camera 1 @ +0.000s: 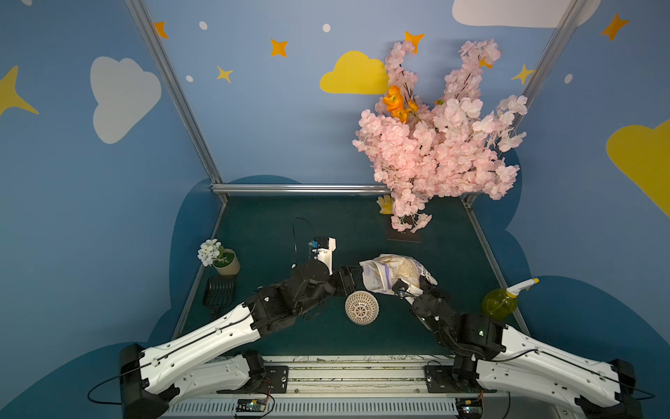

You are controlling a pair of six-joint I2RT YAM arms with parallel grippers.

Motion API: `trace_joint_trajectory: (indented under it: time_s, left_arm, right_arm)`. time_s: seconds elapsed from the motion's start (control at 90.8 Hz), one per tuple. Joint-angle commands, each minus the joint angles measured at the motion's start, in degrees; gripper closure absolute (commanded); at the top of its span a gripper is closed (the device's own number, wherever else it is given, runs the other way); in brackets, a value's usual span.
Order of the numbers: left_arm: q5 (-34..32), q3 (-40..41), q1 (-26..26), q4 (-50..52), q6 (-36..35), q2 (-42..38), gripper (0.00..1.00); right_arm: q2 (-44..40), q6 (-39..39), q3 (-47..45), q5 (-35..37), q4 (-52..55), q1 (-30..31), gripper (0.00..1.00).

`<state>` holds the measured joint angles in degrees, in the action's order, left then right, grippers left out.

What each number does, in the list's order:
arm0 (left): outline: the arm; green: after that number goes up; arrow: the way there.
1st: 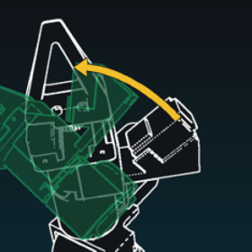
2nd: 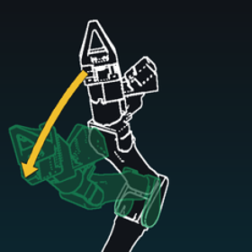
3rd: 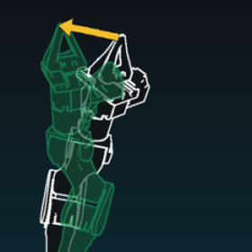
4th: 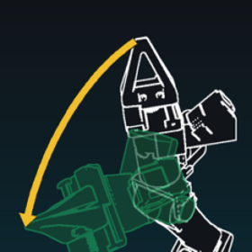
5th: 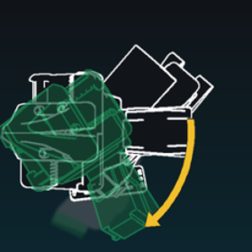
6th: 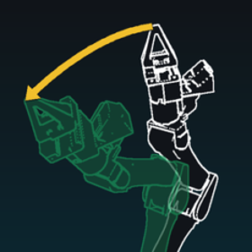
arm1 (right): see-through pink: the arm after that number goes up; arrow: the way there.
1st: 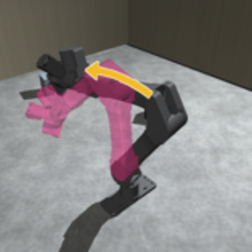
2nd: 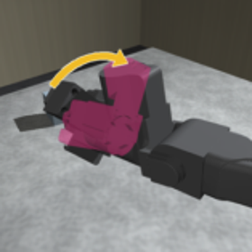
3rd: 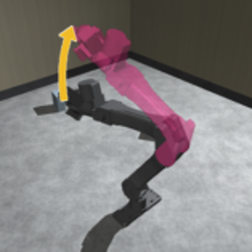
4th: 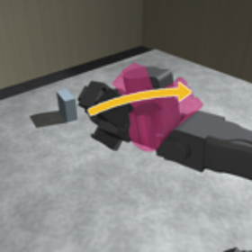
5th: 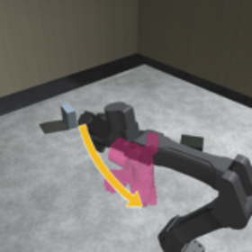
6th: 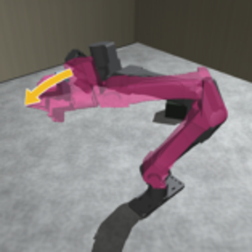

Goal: Pour the oats into the breakfast bowl
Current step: Pour the oats into the bowl.

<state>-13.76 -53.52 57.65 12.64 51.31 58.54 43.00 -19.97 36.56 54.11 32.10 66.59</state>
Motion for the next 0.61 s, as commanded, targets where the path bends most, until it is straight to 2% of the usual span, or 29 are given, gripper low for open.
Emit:
trace_joint_trajectory:
  time_s: [0.0, 0.253, 0.595]
  left_arm:
    - [1.54, 0.76, -0.16, -3.57, 2.17, 0.12, 0.39]
    - [1.63, 2.95, -0.16, -4.32, 3.33, -0.02, 0.32]
    - [1.98, 3.26, -0.19, -4.8, 4.44, 1.72, 0.3]
  right_arm:
    - [0.13, 1.73, 2.77, 7.1, -4.86, 0.39, 1.0]
    - [4.29, 2.39, 0.92, 8.91, -5.58, 0.43, 1.0]
    - [11.0, -0.72, 1.57, 11.19, -4.64, 0.35, 1.0]
